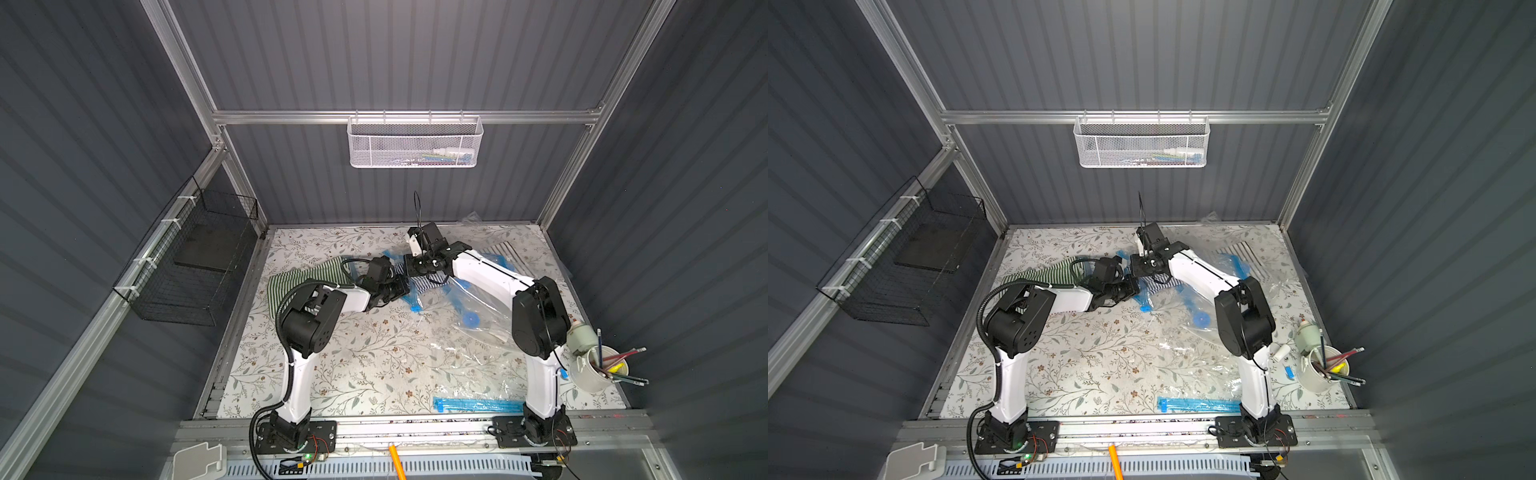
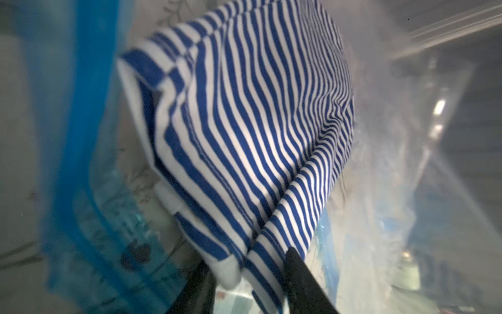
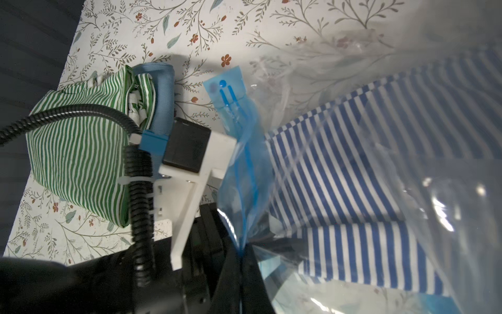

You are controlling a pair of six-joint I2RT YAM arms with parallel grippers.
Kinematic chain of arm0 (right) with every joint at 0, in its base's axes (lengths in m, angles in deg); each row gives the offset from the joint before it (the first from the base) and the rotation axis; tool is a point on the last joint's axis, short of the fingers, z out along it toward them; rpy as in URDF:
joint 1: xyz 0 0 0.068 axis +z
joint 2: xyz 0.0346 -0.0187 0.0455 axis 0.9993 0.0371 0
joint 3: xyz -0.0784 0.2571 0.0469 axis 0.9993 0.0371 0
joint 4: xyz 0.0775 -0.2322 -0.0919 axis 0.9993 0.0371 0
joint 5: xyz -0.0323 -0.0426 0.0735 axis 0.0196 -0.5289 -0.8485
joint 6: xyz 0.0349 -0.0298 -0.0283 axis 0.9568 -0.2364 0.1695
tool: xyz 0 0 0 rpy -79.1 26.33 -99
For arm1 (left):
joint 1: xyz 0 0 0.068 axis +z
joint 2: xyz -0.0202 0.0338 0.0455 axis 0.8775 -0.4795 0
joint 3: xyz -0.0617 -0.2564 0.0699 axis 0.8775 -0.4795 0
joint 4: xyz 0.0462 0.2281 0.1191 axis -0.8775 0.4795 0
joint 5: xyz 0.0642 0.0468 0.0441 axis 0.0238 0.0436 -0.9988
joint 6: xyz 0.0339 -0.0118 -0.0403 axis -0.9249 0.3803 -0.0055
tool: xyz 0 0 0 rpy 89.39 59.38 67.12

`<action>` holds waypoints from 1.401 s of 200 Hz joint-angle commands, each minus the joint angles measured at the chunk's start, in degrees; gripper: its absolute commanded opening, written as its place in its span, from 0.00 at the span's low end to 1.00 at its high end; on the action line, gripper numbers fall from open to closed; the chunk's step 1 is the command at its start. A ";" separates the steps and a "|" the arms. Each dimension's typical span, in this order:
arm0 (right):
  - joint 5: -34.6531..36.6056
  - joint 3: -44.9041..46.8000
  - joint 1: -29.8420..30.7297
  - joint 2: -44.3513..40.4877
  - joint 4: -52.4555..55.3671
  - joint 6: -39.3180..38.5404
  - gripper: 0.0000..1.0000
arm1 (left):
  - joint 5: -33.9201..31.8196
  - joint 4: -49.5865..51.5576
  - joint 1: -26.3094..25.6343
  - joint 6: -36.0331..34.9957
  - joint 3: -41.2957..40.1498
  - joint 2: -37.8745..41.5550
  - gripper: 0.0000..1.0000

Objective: Take the tank top out of the vacuum bag
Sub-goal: Take out the tank top from the vacuum bag.

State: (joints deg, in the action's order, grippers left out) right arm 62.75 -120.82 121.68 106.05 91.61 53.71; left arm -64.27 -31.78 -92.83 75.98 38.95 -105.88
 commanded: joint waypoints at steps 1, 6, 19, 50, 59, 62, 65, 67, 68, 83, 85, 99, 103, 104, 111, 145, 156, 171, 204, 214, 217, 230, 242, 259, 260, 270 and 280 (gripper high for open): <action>-1.06 1.21 0.45 -2.34 -1.74 0.63 0.00 | -3.28 5.65 -1.01 -3.84 1.85 -1.91 0.39; -1.04 1.58 0.43 -2.41 -1.76 0.69 0.00 | -3.63 6.19 -1.03 -4.51 2.17 -1.92 0.32; -0.85 2.83 0.39 -2.77 -1.91 0.75 0.00 | -3.21 6.12 -1.12 -5.20 2.55 -1.99 0.09; 3.55 6.21 0.30 -3.69 -3.53 0.07 0.00 | -1.45 4.77 -1.12 -5.70 2.33 0.01 0.00; 4.62 6.66 0.27 -3.44 -3.04 -0.19 0.00 | -1.73 6.47 -1.12 -6.91 2.93 1.01 0.00; 5.10 6.78 0.22 -3.36 -2.86 -0.21 0.00 | -1.75 7.16 -1.12 -7.23 3.10 1.38 0.00; 5.42 6.80 0.21 -3.23 -2.64 -0.21 0.00 | -1.83 7.84 -1.12 -7.74 3.34 1.83 0.00; 5.57 6.88 0.21 -3.17 -2.58 -0.14 0.00 | -1.95 8.30 -1.12 -7.99 3.45 2.08 0.00; 5.67 6.94 0.26 -3.21 -2.57 -0.13 0.00 | -1.98 8.54 -1.12 -8.14 3.57 2.20 0.00; 6.54 7.63 0.28 -3.13 -2.64 0.44 0.00 | -2.06 10.56 -1.04 -9.23 3.71 4.19 0.00; 6.55 7.72 0.30 -3.16 -2.62 0.55 0.00 | -1.98 10.68 -1.04 -9.20 3.74 4.45 0.00; 6.84 8.55 0.20 -3.43 -3.39 1.22 0.00 | -0.97 10.93 -1.03 -9.09 3.76 6.11 0.00; 7.13 8.72 0.21 -3.37 -3.59 1.44 0.00 | -0.96 11.02 -1.03 -9.05 3.99 6.60 0.00; 7.20 8.78 0.21 -3.36 -3.60 1.50 0.00 | -0.08 11.04 -1.03 -9.02 4.06 6.66 0.00; 7.94 8.84 0.15 -3.36 -3.62 1.87 0.00 | 1.46 11.59 -1.03 -8.89 4.32 7.21 0.00; 10.85 8.36 0.06 -2.48 -2.59 2.16 0.00 | 1.21 15.73 -1.03 -9.70 4.94 9.82 0.00; 11.94 8.32 0.00 -2.29 -2.56 2.60 0.00 | 1.04 16.40 -1.03 -10.11 4.57 10.59 0.00; 13.41 7.89 -0.07 -1.97 -1.14 3.01 0.00 | 0.59 17.18 -1.03 -10.36 4.11 11.76 0.00; 15.21 7.08 -0.33 -1.25 -0.32 3.34 0.00 | -2.61 18.60 -0.95 -11.40 2.33 14.78 0.00; 15.94 7.08 -0.41 -1.12 -0.06 3.80 0.00 | -3.11 19.26 -0.87 -11.75 1.99 15.45 0.00; 16.15 7.02 -0.54 -1.04 -0.03 3.95 0.00 | -3.11 19.34 -0.82 -11.79 1.96 15.66 0.00; 17.18 6.83 -0.57 -0.74 0.54 4.19 0.00 | -3.15 19.76 -0.46 -11.76 1.68 16.40 0.00; 18.21 6.89 -0.49 -0.45 0.59 3.87 0.00 | -3.15 19.91 -0.17 -11.79 1.48 17.02 0.00; 19.01 7.00 -0.45 0.06 0.76 3.66 0.00 | -3.03 19.89 0.44 -11.54 1.24 17.99 0.00; 19.02 7.00 -0.43 0.11 0.77 3.66 0.00 | -2.96 19.92 0.54 -11.54 1.24 18.02 0.00; 19.53 7.17 -0.45 0.34 1.04 3.72 0.00 | -2.82 19.99 0.91 -11.50 1.23 18.58 0.00; 20.46 7.34 -0.40 0.51 1.24 3.99 0.00 | -2.83 20.21 1.25 -11.70 1.23 19.20 0.00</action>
State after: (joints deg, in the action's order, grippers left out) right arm 79.55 -113.02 121.50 104.45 90.32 56.97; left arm -67.24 -12.24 -92.59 65.66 40.81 -89.81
